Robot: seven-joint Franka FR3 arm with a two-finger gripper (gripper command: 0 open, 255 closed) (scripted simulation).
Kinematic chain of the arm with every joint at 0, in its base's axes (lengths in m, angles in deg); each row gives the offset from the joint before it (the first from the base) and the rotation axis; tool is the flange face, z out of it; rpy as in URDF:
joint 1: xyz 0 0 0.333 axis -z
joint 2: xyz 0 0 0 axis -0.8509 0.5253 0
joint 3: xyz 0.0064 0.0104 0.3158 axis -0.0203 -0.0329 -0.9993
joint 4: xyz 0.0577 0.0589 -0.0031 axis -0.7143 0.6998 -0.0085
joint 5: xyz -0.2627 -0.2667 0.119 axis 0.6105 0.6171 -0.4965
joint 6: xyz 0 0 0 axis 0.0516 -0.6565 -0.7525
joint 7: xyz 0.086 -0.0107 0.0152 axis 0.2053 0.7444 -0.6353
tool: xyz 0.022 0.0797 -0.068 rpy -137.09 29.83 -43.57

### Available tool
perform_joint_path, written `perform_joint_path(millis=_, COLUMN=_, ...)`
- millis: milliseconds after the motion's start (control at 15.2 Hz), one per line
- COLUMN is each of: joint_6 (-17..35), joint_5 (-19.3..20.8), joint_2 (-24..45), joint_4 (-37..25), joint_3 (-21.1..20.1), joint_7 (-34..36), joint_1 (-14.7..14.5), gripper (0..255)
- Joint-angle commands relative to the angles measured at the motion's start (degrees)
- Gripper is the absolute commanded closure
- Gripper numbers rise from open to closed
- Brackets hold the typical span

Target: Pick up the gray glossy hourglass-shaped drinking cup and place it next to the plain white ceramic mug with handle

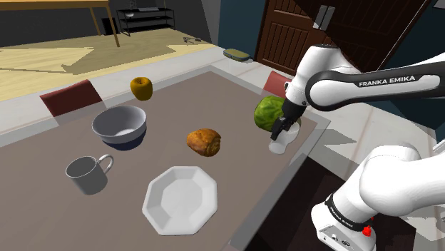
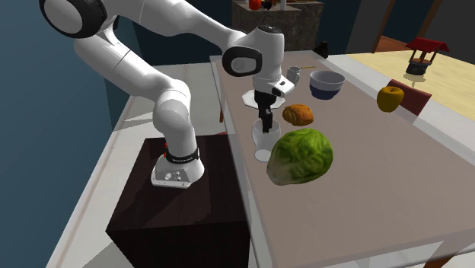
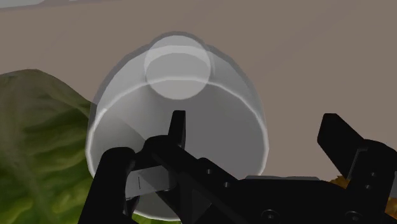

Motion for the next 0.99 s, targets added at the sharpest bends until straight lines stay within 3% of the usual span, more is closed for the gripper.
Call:
perform_joint_path(millis=0, joint_6=0.0, joint_5=0.0, joint_2=0.0, joint_4=0.0, joint_3=0.0, joint_7=0.0, joint_1=0.0, gripper=0)
perform_joint_path(millis=66, joint_6=0.0, joint_5=0.0, joint_2=0.0, joint_4=0.0, joint_3=0.0, joint_7=0.0, joint_1=0.0, gripper=0)
perform_joint_path(millis=132, joint_6=0.0, joint_5=0.0, joint_2=0.0, joint_4=0.0, joint_3=0.0, joint_7=0.0, joint_1=0.0, gripper=255)
perform_joint_path(millis=726, joint_6=0.0, joint_5=0.0, joint_2=0.0, joint_4=0.0, joint_3=0.0, joint_7=0.0, joint_1=0.0, gripper=255)
perform_joint_path(millis=924, joint_6=-2.9, joint_5=0.0, joint_2=-1.2, joint_4=-1.7, joint_3=-0.2, joint_7=0.2, joint_1=0.0, gripper=255)
